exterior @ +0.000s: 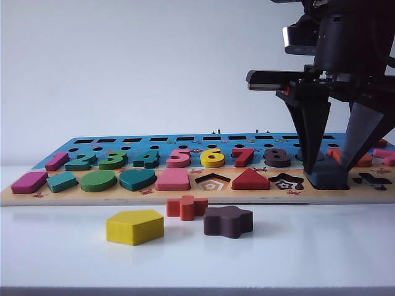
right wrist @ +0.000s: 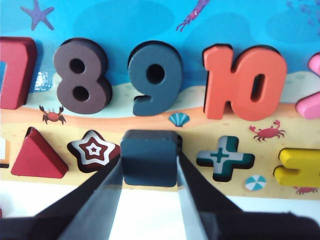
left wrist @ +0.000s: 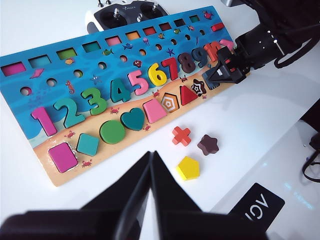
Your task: Insert the cube into the slot.
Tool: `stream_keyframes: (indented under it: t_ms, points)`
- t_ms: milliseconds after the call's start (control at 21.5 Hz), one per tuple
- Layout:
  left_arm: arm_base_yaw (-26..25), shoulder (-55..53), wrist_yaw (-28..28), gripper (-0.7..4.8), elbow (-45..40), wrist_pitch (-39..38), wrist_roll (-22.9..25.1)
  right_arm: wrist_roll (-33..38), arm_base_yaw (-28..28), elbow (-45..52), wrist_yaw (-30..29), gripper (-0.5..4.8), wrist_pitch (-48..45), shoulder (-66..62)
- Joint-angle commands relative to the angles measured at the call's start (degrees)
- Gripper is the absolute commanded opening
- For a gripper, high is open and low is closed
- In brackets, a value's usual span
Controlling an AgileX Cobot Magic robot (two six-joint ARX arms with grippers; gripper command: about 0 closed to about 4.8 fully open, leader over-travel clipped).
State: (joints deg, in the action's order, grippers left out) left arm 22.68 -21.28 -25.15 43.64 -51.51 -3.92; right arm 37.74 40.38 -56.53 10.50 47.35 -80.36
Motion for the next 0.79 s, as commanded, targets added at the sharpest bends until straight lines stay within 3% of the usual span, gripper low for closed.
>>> stream_keyframes:
  t_ms: [47,419,791]
  points:
    - [0.0,0.0,-0.1,0.07,0.2,0.6,0.0,0.3,0.1,-0.2,0.2,-0.06,0.1,0.2]
    - [0.0,0.0,-0.1,0.06,0.2,0.6,0.0,0.3,0.1,-0.2,0.6,0.02,0.1,0.2]
    - [0.0,0.0,-0.1,0.06,0.2,0.6,0.0,0.3,0.1,-0.2,0.6,0.71,0.1,0.2]
